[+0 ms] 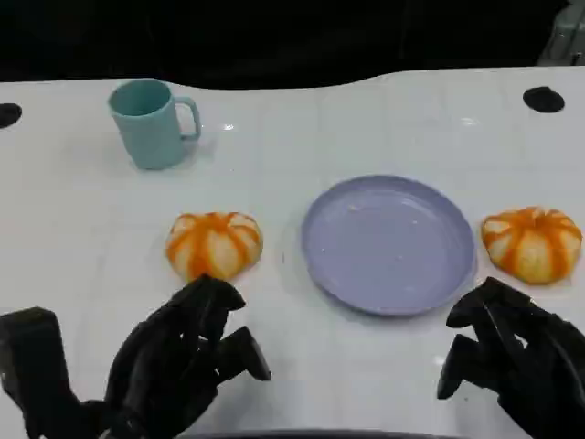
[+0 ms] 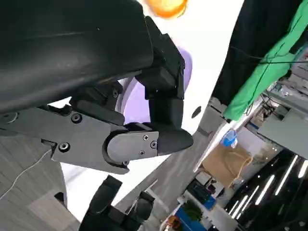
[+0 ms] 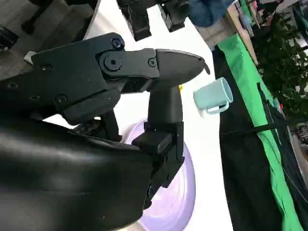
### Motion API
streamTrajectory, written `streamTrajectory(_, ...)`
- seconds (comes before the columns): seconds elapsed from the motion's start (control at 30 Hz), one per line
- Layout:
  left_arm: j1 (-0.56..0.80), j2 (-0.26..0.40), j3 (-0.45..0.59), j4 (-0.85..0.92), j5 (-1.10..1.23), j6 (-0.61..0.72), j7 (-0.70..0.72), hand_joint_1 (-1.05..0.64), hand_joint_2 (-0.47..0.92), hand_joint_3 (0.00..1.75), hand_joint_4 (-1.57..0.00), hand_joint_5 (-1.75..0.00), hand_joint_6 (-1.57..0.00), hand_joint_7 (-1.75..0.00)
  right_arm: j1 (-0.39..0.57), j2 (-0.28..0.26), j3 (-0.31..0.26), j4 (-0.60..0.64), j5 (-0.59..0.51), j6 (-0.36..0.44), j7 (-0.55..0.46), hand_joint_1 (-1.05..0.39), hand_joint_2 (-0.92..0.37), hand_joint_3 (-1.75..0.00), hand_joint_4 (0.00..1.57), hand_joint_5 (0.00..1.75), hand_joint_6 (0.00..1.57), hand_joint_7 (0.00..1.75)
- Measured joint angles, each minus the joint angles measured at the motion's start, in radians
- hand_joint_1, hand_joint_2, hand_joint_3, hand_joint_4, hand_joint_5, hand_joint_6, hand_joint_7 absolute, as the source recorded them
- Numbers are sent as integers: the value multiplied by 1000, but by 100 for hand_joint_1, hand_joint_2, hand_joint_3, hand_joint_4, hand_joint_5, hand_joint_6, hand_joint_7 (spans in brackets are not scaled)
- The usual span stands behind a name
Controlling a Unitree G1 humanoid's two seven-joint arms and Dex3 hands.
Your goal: Grasp the bread from the table and place it into the plate.
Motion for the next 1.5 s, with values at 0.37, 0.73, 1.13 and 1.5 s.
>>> streamTrajectory(0.37, -10, 0, 3, 3, 0, 0, 0, -55, 92, 42, -84, -175, -64, -175, 0, 0, 1, -2, 0, 5, -9, -44, -92, -38, 66, 175, 50, 162)
streamTrajectory(0.73, -10, 0, 3, 3, 0, 0, 0, -55, 92, 42, -84, -175, -64, -175, 0, 0, 1, -2, 0, 5, -9, -44, -92, -38, 66, 175, 50, 161)
streamTrajectory(1.13, -10, 37, -41, -1, 102, -98, -13, -51, 91, 1, -27, -119, -37, -56, 0, 0, 3, -5, 0, 5, -8, -44, -92, -40, 65, 175, 48, 164)
streamTrajectory(1.5, -50, 137, -130, 41, 399, -429, -56, -50, 92, 2, -6, -84, -33, -15, 0, -1, 2, -8, 4, 5, -8, -44, -92, -41, 65, 175, 48, 162)
